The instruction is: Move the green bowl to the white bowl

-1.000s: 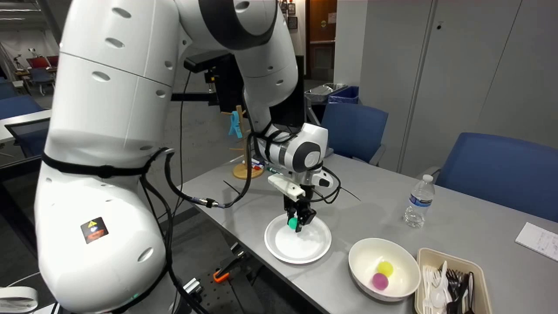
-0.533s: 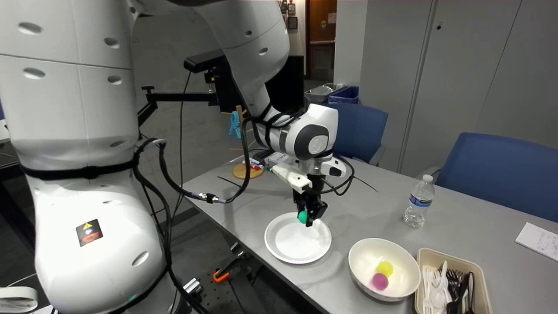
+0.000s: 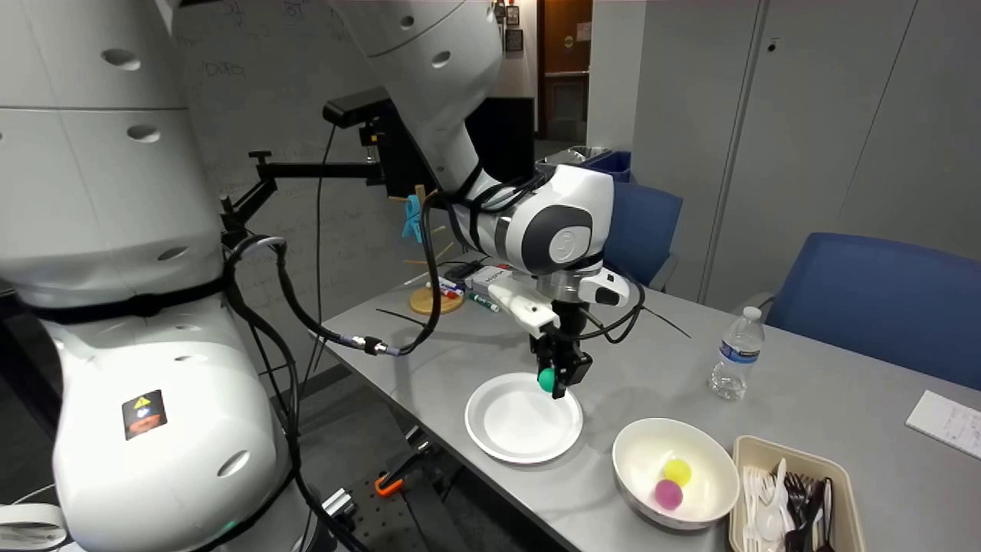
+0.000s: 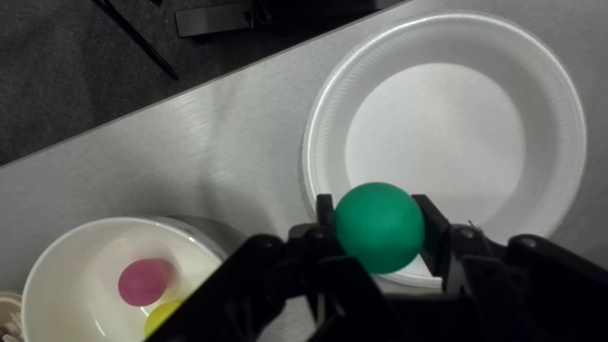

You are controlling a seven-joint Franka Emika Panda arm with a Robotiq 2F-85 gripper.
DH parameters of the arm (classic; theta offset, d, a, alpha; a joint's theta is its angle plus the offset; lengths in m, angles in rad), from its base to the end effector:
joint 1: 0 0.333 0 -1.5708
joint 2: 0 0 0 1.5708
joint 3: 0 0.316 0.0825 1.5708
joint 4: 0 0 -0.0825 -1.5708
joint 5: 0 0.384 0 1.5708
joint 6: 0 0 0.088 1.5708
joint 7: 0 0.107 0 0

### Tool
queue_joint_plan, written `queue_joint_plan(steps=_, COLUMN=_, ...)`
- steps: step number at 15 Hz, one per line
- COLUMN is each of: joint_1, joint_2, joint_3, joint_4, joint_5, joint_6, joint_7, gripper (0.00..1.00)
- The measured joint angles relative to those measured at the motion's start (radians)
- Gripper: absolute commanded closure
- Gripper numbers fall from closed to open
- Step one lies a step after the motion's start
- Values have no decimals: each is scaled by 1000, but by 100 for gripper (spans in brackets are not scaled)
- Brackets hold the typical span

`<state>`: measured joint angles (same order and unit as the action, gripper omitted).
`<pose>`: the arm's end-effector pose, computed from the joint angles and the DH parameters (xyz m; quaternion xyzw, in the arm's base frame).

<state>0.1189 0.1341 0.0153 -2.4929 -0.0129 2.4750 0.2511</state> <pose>0.4515 0.0612 0.2224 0.9957 -0.0529 -0.0740 0.0170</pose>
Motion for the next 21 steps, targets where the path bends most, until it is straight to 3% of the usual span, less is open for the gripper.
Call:
queue_joint_plan(steps=1, joint_1=0, joint_2=0, joint_3=0, joint_4=0, joint_5=0, joint_6=0, joint_7=0, gripper=82)
queue_joint_plan(steps=8, joint_1=-16, joint_2=2, joint_3=-19, joint_4=15, joint_5=-22, joint_6=20, joint_7=46, gripper=82)
queue_joint_plan(steps=14, joint_1=-104, joint_2=14, joint_3=-125, joint_4=85, joint_5=-78, joint_6=89, joint_7=107, gripper=82)
queue_joint_plan(steps=21, joint_1=-131, joint_2=156, joint_3=-180, joint_4=178, joint_5=-78, joint_6=218, joint_7=213, gripper=82)
